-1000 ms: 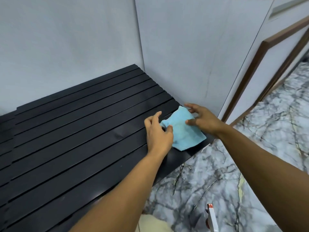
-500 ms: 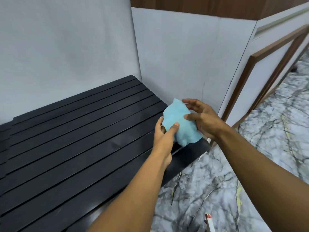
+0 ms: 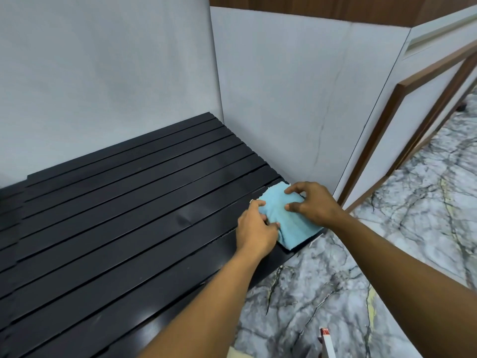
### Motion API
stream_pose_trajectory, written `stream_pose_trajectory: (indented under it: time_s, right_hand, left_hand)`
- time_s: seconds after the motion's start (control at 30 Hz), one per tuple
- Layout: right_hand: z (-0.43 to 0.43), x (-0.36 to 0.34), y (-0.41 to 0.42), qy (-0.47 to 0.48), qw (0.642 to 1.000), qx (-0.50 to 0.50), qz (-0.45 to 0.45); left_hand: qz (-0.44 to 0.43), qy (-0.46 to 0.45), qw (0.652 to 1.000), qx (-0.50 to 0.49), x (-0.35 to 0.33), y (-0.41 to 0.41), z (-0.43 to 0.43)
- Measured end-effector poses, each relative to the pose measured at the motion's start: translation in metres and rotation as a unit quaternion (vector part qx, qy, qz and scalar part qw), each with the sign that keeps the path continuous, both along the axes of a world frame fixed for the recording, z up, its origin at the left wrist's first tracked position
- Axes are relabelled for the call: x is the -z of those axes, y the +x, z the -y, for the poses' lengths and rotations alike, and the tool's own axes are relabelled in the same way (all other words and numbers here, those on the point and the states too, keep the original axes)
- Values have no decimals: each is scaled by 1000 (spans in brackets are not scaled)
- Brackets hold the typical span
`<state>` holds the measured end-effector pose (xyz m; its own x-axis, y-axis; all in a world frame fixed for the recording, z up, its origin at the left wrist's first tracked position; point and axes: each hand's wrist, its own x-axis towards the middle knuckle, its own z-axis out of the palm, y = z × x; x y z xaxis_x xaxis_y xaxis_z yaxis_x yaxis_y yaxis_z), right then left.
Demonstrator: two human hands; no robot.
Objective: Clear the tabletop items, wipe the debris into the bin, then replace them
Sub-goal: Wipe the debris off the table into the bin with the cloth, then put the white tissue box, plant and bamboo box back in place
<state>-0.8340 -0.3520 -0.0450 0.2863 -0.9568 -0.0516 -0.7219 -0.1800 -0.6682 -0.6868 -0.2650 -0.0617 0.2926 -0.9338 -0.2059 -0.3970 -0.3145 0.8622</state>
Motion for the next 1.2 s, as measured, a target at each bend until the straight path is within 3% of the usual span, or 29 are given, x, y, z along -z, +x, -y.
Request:
stream_pose_trajectory:
  time_s: [0.07,0.13,0.2,0.27,0.4,0.63,0.87,1.2]
  right_hand:
    - [-2,0,3,-36,998,-13,-45]
    - [-3,-2,3,-111,990,-20,-85]
    - [-8,-5,3,-170,982,-30,-80]
    - [-15,-2,6,-161,979,-78,-102]
    - [-29,3,13,-114,972,-111,-172]
    - [-50,-34,64,-122,979,-106,-127]
    - [-93,-68,206,-138,961,-216,-108]
    - [-171,-82,437,-150,936,-317,-41]
  left_hand:
    - [25,-18,999,8,1,-1,-1]
    - [113,-47,992,33,-3,2,-5]
    - [220,-63,970,87,-3,10,-9]
    - [288,-57,945,144,-3,16,-12]
    - [259,-64,953,145,-3,27,-17]
    - [234,-64,964,108,-31,100,-48]
    - [256,-56,965,-5,-69,255,-128]
    - [286,-50,936,-200,-92,483,-271]
